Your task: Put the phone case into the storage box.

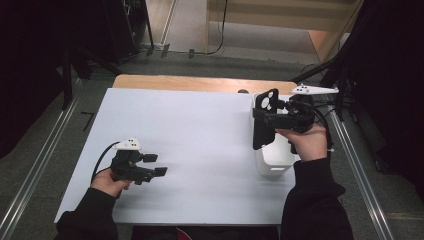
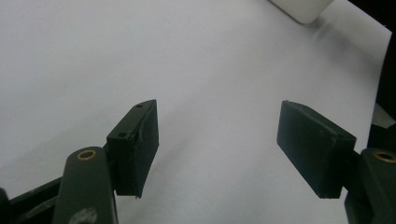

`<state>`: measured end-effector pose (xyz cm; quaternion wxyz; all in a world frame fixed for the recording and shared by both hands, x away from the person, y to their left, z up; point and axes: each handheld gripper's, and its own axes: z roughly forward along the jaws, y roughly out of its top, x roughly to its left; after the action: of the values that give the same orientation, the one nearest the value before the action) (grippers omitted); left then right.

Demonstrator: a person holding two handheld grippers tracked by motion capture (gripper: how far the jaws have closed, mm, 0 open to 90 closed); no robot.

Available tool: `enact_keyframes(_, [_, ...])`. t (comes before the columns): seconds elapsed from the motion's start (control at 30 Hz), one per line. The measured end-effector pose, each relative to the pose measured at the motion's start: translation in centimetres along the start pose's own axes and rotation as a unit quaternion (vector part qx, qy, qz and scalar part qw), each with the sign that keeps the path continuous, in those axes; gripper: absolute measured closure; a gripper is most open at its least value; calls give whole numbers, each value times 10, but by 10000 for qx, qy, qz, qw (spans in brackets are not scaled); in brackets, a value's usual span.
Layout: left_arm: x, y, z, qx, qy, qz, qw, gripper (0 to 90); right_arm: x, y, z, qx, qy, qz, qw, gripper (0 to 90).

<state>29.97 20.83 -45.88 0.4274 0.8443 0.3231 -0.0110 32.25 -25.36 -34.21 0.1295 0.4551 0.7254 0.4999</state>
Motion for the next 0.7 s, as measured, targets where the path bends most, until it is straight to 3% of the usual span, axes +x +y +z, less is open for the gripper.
enact_keyframes(0.4, [0, -1, 0, 13, 119, -31, 9999, 291, -11, 0, 3, -34, -287, 110, 9995, 123])
enact_keyframes(0.57, [0, -1, 0, 41, -3, -15, 10000, 250, -18, 5, 6, 25, -430, -11, 9991, 123])
enact_keyframes(0.7, [0, -1, 1, 30, -6, 14, 10000, 251, -23, 9, 9, 90, -552, 36, 9984, 123])
